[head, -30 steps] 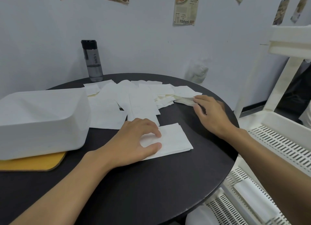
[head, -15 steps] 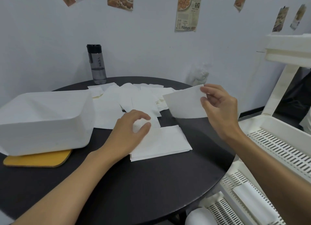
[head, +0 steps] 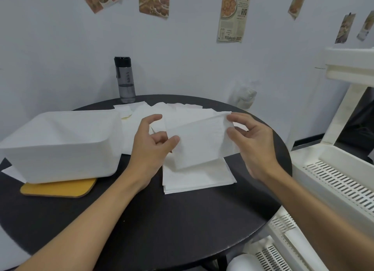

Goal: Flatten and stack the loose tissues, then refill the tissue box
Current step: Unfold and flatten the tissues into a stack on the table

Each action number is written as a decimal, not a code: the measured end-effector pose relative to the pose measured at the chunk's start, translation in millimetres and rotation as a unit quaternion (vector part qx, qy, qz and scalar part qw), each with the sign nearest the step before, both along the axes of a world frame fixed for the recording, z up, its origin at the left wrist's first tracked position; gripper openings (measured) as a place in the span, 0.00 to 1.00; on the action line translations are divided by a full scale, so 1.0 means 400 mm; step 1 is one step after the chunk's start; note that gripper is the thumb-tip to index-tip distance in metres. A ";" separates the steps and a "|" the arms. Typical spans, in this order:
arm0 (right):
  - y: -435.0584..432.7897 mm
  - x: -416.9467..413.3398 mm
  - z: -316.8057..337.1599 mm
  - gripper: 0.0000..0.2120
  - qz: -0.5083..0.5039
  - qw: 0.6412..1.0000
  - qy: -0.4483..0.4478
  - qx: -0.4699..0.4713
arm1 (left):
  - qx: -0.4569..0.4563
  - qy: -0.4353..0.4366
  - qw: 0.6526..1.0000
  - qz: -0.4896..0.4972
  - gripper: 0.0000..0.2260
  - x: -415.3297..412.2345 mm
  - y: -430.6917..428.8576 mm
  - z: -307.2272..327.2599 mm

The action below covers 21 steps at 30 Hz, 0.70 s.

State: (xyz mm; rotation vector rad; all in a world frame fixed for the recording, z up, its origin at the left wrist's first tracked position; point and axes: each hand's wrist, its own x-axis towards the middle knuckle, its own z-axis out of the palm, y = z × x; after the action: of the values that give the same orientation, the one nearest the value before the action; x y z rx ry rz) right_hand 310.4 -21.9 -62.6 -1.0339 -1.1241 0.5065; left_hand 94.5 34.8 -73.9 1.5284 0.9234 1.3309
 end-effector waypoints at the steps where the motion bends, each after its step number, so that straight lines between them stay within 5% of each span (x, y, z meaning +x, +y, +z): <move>1: -0.001 -0.002 -0.002 0.13 -0.002 1.000 -0.002 -0.007 | 0.005 -0.005 1.000 0.003 0.25 -0.001 0.001 0.000; 11: -0.006 0.025 -0.039 0.12 0.021 0.988 -0.089 -0.125 | 0.028 0.048 0.998 -0.017 0.18 -0.019 -0.011 -0.007; 21: -0.010 0.046 -0.078 0.11 0.039 0.945 -0.260 -0.194 | 0.055 0.216 0.974 -0.037 0.16 -0.046 -0.010 -0.031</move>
State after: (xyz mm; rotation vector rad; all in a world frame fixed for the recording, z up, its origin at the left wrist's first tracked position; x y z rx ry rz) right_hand 328.9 -25.9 -93.7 -1.5290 -1.5752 0.5457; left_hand 76.3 30.9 -86.2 1.9662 1.0588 1.0259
